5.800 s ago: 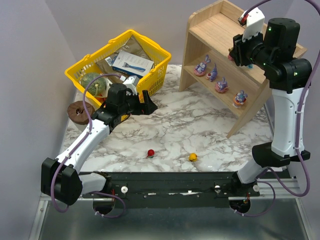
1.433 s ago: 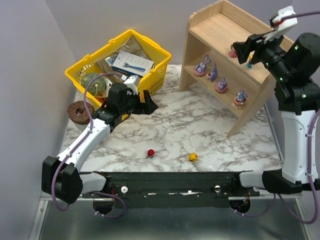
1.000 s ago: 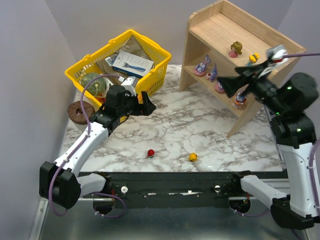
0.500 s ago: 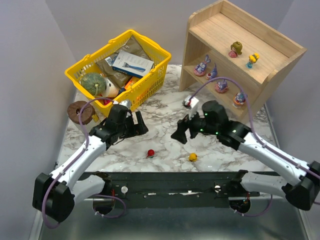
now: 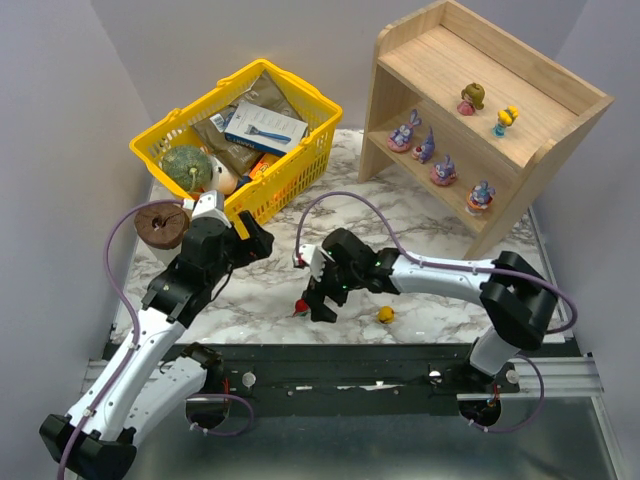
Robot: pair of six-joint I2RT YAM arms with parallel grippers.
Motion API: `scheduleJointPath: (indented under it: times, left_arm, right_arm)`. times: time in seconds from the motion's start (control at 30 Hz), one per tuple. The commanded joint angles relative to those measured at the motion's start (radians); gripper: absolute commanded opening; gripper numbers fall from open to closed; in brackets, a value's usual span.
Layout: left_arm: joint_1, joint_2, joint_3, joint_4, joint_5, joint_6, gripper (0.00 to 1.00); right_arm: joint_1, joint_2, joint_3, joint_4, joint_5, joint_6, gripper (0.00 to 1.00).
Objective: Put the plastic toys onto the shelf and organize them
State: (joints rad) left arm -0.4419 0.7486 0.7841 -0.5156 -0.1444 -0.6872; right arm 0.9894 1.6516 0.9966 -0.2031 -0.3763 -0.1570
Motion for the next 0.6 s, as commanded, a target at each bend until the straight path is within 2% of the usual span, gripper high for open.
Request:
scheduleJointPath:
  times: [0.0, 0.17, 0.3, 0.5, 0.57]
  left_arm:
    - [-0.001, 0.009, 0.049, -0.037, -0.046, 0.052, 0.99]
    - [-0.001, 0.032, 0.075, -0.029, 0.037, 0.12, 0.99]
    - [-0.001, 0.044, 0.093, -0.053, 0.04, 0.156, 0.99]
    - [-0.001, 0.051, 0.118, -0.064, 0.048, 0.212, 0.99]
    - [0.0, 0.055, 0.119, -0.06, 0.054, 0.225, 0.99]
  right_arm:
    - [0.038, 0.092, 0.085, 0.07, -0.001, -0.079, 1.0]
    - [0.052, 0.206, 0.151, 0.071, 0.031, -0.073, 1.0]
    - [0.058, 0.249, 0.171, 0.08, 0.065, -0.062, 0.97]
    - [0.066, 0.261, 0.169, 0.048, 0.085, -0.07, 0.89]
    - [0.069, 0.264, 0.168, 0.038, 0.096, -0.073, 0.83]
